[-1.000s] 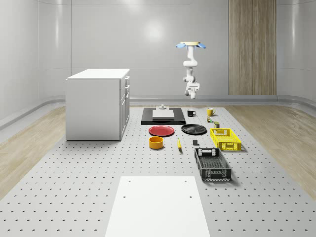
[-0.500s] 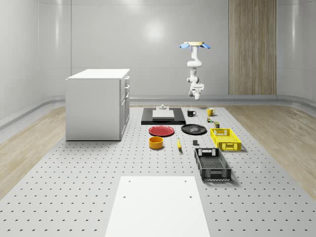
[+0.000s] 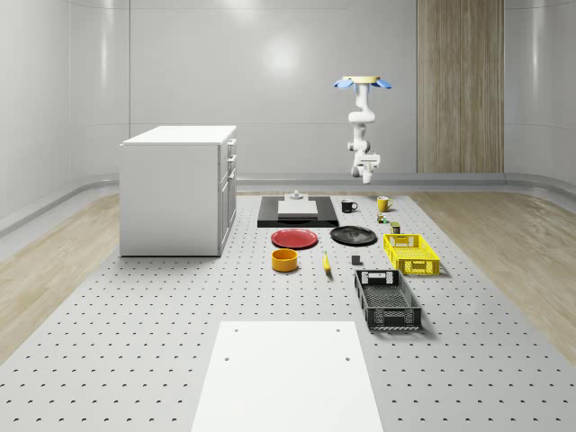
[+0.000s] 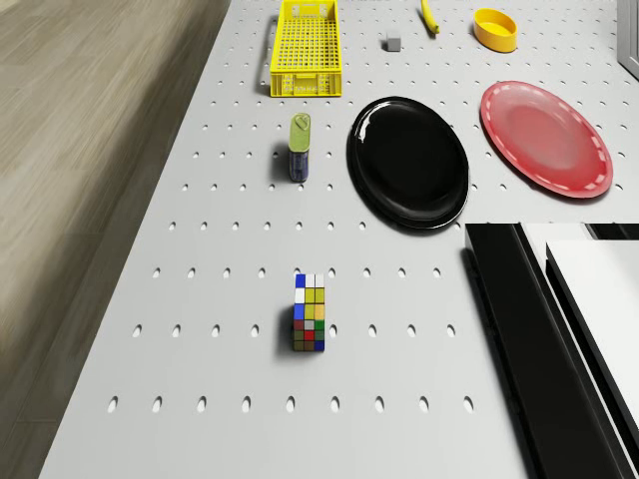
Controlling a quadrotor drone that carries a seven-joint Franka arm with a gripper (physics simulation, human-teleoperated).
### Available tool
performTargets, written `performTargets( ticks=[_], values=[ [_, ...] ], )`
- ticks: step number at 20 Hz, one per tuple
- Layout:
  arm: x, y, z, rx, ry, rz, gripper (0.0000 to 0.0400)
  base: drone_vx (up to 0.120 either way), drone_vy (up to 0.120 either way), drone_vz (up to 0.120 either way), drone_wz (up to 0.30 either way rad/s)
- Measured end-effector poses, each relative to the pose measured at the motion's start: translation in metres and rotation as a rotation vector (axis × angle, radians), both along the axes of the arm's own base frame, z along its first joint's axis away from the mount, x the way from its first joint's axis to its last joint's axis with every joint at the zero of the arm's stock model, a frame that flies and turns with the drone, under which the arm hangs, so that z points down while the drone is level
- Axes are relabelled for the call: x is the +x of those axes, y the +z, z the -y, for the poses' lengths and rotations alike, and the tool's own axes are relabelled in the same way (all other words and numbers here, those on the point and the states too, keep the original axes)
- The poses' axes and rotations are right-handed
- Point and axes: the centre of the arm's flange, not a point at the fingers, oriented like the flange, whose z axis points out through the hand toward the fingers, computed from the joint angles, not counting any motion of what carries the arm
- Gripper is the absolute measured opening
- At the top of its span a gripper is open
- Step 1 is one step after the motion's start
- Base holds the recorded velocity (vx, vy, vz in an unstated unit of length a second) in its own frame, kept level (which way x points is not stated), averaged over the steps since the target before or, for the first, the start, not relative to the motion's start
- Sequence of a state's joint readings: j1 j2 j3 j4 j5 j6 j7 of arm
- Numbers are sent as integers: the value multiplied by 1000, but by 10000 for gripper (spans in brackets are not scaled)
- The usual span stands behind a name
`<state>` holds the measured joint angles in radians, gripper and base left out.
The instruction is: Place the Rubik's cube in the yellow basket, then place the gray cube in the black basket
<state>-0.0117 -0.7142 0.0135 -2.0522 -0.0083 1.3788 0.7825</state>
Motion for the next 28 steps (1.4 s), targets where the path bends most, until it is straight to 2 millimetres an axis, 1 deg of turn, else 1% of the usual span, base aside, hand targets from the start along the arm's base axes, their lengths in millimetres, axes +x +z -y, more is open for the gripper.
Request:
performTargets(
  ticks=[6, 13, 16, 18, 21, 23, 25, 27, 28],
  values=[
    [0, 0, -3, -30, -1, 5, 400, 120, 120, 0, 0],
    [-1, -1, -14, -137, -3, 10, 400, 120, 0, 0, 0],
    [-1, -3, -23, -238, -6, 12, 400, 120, 0, 0, 0],
    [-1, -6, -33, -339, -9, 13, 400, 120, 0, 0, 0],
    [-1, -17, -53, -564, -14, 14, 400, 120, 0, 0, 0],
    [-1, -30, -69, -779, -20, 15, 400, 120, 0, -80, 0],
    [0, -52, -85, -1052, -27, 14, 400, 120, 0, -120, 0],
    [1, -83, -96, -1375, -36, 13, 400, 120, 0, -120, 0],
    [1, -100, -97, -1547, -41, 12, 400, 120, 0, -120, 0]
  ],
)
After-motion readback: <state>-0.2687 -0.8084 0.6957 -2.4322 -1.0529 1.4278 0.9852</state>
